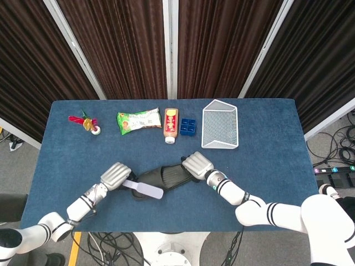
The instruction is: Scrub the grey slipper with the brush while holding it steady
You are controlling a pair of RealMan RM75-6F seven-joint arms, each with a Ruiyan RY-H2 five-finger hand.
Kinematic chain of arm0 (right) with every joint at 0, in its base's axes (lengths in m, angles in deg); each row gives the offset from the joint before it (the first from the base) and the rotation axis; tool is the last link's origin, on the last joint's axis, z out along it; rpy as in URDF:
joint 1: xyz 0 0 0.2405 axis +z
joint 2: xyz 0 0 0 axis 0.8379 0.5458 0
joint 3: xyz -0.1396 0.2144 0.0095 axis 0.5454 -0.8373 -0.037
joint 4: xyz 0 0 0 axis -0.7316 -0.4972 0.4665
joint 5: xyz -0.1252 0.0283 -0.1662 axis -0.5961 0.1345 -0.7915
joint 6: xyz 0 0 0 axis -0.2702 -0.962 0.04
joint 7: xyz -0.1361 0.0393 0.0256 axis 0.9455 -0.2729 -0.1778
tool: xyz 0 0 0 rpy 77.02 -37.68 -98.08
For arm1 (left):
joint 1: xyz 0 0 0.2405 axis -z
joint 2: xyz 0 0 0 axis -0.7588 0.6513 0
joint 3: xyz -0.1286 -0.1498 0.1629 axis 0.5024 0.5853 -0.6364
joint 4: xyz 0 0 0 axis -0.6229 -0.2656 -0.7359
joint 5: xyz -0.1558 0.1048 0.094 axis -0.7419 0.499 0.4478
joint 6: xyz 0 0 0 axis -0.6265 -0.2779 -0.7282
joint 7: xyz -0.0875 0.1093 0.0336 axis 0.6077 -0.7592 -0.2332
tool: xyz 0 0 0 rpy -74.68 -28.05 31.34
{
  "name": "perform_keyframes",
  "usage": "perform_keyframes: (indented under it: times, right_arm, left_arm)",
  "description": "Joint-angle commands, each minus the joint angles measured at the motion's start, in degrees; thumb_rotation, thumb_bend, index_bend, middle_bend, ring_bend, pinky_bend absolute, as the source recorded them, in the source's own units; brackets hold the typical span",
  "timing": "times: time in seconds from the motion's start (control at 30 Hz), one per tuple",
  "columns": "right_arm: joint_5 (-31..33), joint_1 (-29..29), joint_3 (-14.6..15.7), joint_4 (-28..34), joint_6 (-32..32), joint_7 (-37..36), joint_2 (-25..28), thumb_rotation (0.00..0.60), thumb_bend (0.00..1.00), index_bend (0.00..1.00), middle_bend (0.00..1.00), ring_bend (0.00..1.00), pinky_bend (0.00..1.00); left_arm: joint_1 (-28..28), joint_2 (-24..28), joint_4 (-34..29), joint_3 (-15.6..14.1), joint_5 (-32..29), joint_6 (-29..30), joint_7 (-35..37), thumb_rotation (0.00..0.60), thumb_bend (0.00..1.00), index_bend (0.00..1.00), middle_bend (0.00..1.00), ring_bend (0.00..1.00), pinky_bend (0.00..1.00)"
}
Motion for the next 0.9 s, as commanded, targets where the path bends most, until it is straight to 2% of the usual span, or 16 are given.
perform_keyframes:
  times: [0.03,0.2,0.3,0.43,0.57,0.63,0.77,0.9]
  right_arm:
    - [0.13,0.08,0.18,0.17,-0.08,0.33,0.08,0.6,0.24,0.56,0.5,0.39,0.43]
    - [0.45,0.09,0.43,0.5,-0.31,0.73,0.16,0.6,0.24,0.56,0.5,0.39,0.43]
    - [0.49,0.08,0.56,0.59,-0.46,0.89,0.2,0.6,0.24,0.56,0.5,0.39,0.43]
    - [0.58,0.18,0.55,0.58,-0.47,0.93,0.25,0.6,0.24,0.56,0.49,0.39,0.43]
    - [0.54,0.24,0.47,0.61,-0.44,0.68,0.3,0.6,0.24,0.56,0.49,0.39,0.43]
    - [0.44,0.23,0.46,0.63,-0.44,0.53,0.32,0.6,0.24,0.56,0.49,0.39,0.43]
    - [0.3,0.18,0.53,0.76,-0.49,0.36,0.46,0.6,0.24,0.56,0.49,0.39,0.43]
    - [0.26,0.16,0.76,1.01,-0.58,0.6,0.66,0.6,0.23,0.56,0.49,0.39,0.43]
  left_arm:
    - [0.03,-1.21,2.96,1.47,-2.61,-1.99,1.2,0.6,0.83,1.0,1.0,1.0,1.0]
    - [-0.53,-1.96,6.13,2.67,-4.92,-3.2,3.08,0.6,0.83,1.0,1.0,1.0,1.0]
    - [-1.02,-1.68,6.15,3.03,-5.03,-1.89,4.38,0.6,0.83,1.0,1.0,1.0,1.0]
    - [-2.56,0.29,2.31,2.66,-3.13,3.84,6.23,0.6,0.83,1.0,1.0,1.0,1.0]
    - [-3.85,2.74,-2.62,0.62,0.78,9.49,3.78,0.6,0.83,1.0,1.0,1.0,1.0]
    - [-3.83,3.38,-4.38,-0.2,2.14,10.23,2.03,0.6,0.83,1.0,1.0,1.0,1.0]
    - [-2.62,3.52,-6.46,-0.93,2.82,7.71,-0.37,0.6,0.83,1.0,1.0,1.0,1.0]
    - [-1.04,2.09,-5.02,-0.32,1.01,2.81,-0.85,0.6,0.83,1.0,1.0,1.0,1.0]
